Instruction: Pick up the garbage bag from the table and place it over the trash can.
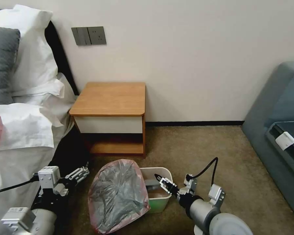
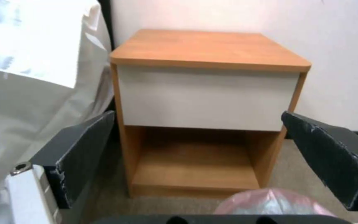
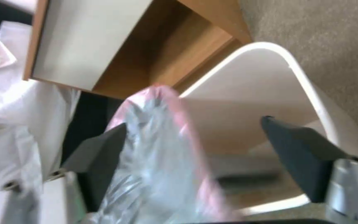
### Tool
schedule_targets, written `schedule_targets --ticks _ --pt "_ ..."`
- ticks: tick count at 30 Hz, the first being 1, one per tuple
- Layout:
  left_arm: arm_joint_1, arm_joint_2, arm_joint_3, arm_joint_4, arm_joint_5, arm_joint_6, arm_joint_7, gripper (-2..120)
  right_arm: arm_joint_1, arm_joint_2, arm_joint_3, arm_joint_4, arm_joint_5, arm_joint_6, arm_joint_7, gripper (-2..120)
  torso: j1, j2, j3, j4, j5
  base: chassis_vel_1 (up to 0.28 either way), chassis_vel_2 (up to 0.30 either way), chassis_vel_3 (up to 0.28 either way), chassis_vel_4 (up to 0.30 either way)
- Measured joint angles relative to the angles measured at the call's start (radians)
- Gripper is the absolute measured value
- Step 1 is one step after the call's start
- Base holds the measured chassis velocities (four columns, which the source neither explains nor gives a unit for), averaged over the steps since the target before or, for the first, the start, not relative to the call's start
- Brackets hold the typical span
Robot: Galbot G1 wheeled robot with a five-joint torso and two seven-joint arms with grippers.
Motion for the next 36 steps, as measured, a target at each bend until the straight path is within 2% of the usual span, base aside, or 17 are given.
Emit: schedule_targets --ticks 1,4,9,13,16,17,20,25,28,32,36 --pt "0.0 0.0 0.0 0.0 0.0 0.0 0.0 100 0.0 0.0 0.0 0.0 0.0 0.0 0.0 87 0.0 0.0 0.0 0.0 0.0 0.0 0.0 0.0 0.0" --pt "0.0 0.004 0.02 0.0 0.012 0.001 0.001 100 -0.009 0.0 0.009 0.027 -0.007 -0.001 0.0 99 0.0 0.0 0.0 0.0 0.0 0.0 0.0 0.0 0.0" --pt "0.008 0.009 0.049 0.0 0.031 0.001 0.002 100 -0.009 0.004 0.014 0.04 -0.033 0.0 -0.004 100 0.0 0.0 0.0 0.0 0.0001 0.0 0.0 0.0 0.0" --pt "0.029 0.019 0.105 0.0 0.074 0.001 0.003 100 -0.007 0.008 0.033 0.057 -0.053 0.0 -0.015 100 0.0 0.0 0.0 0.0 0.0001 0.0 0.0 0.0 0.0" --pt "0.056 0.034 0.214 0.0 0.118 0.004 -0.016 97 -0.005 0.005 0.075 0.077 -0.067 0.001 -0.04 100 0.0 0.0 0.0 0.0 0.0001 0.0 0.0 0.0 0.0" --pt "0.056 0.034 0.214 0.0 0.118 0.004 -0.016 97 -0.005 0.005 0.075 0.077 -0.067 0.001 -0.04 100 0.0 0.0 0.0 0.0 0.0001 0.0 0.0 0.0 0.0" --pt "0.066 0.043 0.302 0.002 0.124 0.025 -0.072 91 -0.005 0.003 0.096 0.087 -0.07 0.001 -0.052 100 0.0 0.0 0.0 0.0 0.0001 0.0 0.0 0.0 0.0" --pt "0.058 0.045 0.358 0.031 0.124 0.041 -0.132 82 -0.008 0.005 0.101 0.091 -0.077 0.001 -0.056 100 0.0 0.0 0.0 0.0 0.0 0.0 0.0 0.0 0.0" --pt "0.033 0.044 0.402 0.075 0.128 0.071 -0.255 69 -0.013 0.012 0.101 0.091 -0.086 0.002 -0.058 100 0.0 0.0 0.0 0.0 0.0001 0.0 0.0 0.0 0.0" --pt "-0.003 0.042 0.413 0.116 0.125 0.083 -0.281 59 -0.016 0.016 0.099 0.091 -0.093 0.003 -0.06 100 0.0 0.0 0.0 -0.0001 0.0 0.0 0.0 0.0 0.0" --pt "-0.047 0.036 0.421 0.164 0.115 0.093 -0.28 58 -0.016 0.017 0.094 0.091 -0.105 0.004 -0.062 100 0.0 0.0 0.0 0.0 0.0 0.0 0.0 0.0 0.0"
